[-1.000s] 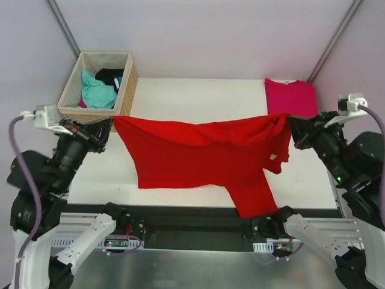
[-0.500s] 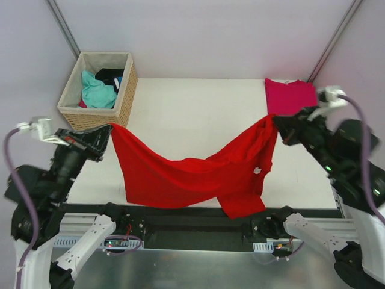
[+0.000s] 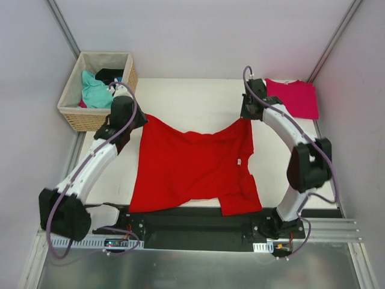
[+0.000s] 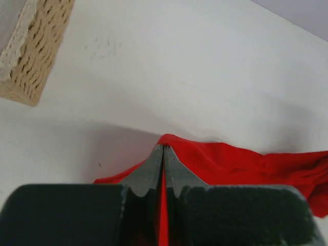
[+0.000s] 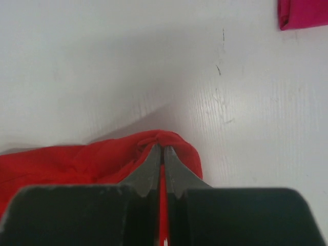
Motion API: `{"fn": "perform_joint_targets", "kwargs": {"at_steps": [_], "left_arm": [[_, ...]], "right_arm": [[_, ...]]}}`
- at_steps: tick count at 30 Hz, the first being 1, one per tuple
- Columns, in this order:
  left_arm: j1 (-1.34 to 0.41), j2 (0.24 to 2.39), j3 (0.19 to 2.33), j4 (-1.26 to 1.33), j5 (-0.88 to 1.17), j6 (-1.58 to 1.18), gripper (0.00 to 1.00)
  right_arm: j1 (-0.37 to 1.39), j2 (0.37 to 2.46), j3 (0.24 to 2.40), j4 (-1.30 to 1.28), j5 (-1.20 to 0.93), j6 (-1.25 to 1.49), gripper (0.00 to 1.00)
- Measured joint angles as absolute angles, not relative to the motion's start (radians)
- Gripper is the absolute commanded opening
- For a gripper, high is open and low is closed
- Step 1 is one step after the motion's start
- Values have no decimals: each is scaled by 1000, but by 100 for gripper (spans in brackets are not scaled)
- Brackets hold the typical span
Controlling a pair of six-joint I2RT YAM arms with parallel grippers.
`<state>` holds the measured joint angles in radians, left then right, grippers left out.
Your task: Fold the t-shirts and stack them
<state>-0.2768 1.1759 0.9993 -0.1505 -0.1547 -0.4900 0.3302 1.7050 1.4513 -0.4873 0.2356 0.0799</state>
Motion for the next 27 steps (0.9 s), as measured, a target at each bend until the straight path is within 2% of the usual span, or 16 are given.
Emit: {"fn": "perform_joint_targets", "kwargs": {"at_steps": [4, 5, 6, 9, 10, 11, 19, 26, 27], "left_arm": [[-204, 1391, 1031, -37, -142, -510, 0], [-195, 1434, 1050, -27, -144, -512, 0], [-188, 1486, 1079, -15, -144, -514, 0], [-181, 1615, 1166, 21, -157, -516, 0], [-181, 1641, 1186, 30, -163, -517, 0], [-181, 1663, 1201, 38, -167, -519, 0], [-182, 1666, 1228, 61, -83, -549, 0], [-208, 1510, 1155, 38, -53, -563, 0], [-211, 1481, 1134, 34, -53, -564, 0]], "right_arm": [[284, 1926, 1575, -443, 234, 87, 1], [273, 1969, 1615, -441, 235, 87, 6], [262, 2009, 1655, -434, 235, 87, 40], [237, 2095, 1749, -400, 242, 89, 96], [232, 2104, 1758, -387, 245, 91, 100], [227, 2106, 1758, -371, 248, 80, 97], [215, 2006, 1697, -316, 209, 39, 97], [228, 1928, 1711, -326, 153, 50, 99], [229, 1929, 1711, -327, 150, 53, 97]]}}
